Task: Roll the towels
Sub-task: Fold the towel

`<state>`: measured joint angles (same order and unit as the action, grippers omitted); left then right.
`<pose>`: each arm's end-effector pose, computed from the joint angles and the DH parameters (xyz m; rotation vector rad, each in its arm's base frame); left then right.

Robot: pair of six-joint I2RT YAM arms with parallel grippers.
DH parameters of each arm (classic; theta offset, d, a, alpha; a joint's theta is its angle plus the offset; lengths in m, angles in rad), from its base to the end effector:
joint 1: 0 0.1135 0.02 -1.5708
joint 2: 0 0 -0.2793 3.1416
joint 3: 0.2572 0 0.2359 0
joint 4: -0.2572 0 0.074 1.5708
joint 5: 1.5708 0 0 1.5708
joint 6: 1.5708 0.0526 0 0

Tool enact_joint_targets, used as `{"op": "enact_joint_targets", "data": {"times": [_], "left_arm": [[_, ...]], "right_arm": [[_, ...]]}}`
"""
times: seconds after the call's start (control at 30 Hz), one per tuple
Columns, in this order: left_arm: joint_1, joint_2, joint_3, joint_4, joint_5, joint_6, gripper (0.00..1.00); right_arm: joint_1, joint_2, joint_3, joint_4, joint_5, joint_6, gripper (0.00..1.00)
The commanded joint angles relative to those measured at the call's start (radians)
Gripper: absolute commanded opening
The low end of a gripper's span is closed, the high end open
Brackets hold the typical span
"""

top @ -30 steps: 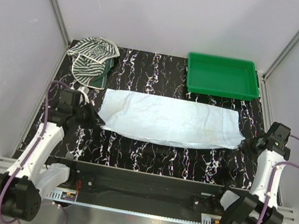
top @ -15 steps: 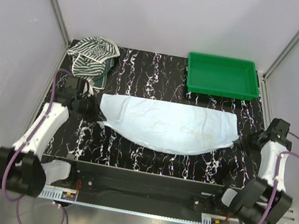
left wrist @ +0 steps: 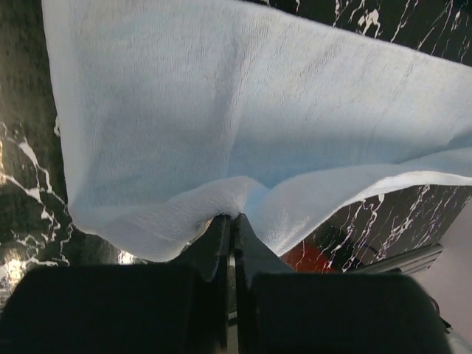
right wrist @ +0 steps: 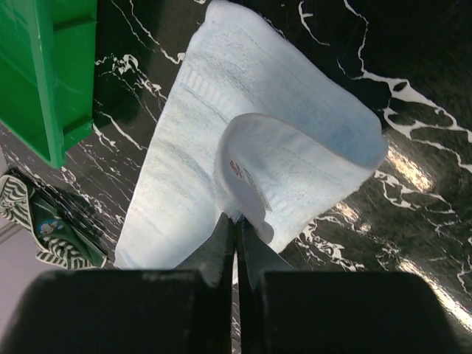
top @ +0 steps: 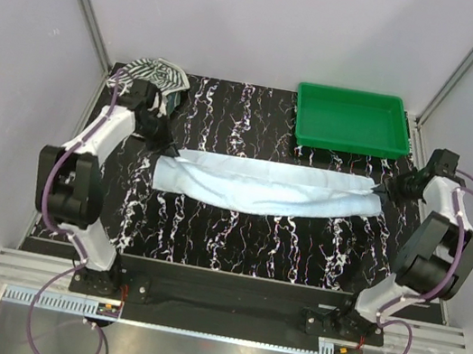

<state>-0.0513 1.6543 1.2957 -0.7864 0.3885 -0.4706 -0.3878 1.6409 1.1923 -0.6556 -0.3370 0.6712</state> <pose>0.3272 -0.0368 0.2562 -0.4584 2.7169 -0.6768 0.3091 -0.1075 0.2368 1.2590 2.3654 0.5407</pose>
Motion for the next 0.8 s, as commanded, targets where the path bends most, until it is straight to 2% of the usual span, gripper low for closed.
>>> {"op": "enact_joint_targets", "data": {"times": [0.0,0.37,0.67,0.7,0.77], "left_arm": [[0.007,0.080,0.127,-0.025,-0.034,0.035,0.00],[0.008,0.240,0.258,-0.060,-0.079,0.047,0.00],[0.010,0.367,0.381,-0.076,-0.118,0.038,0.00],[0.010,0.380,0.399,-0.079,-0.126,0.036,0.00],[0.013,0.427,0.465,-0.097,-0.155,0.039,0.02]], "right_arm": [[0.015,0.075,0.076,0.033,-0.020,0.007,0.00],[0.038,0.237,0.208,0.040,-0.010,0.016,0.00],[0.038,0.347,0.246,0.074,-0.007,0.034,0.01],[0.038,0.358,0.254,0.079,-0.011,0.036,0.12],[0.038,0.397,0.300,0.070,-0.011,0.028,0.47]]}}
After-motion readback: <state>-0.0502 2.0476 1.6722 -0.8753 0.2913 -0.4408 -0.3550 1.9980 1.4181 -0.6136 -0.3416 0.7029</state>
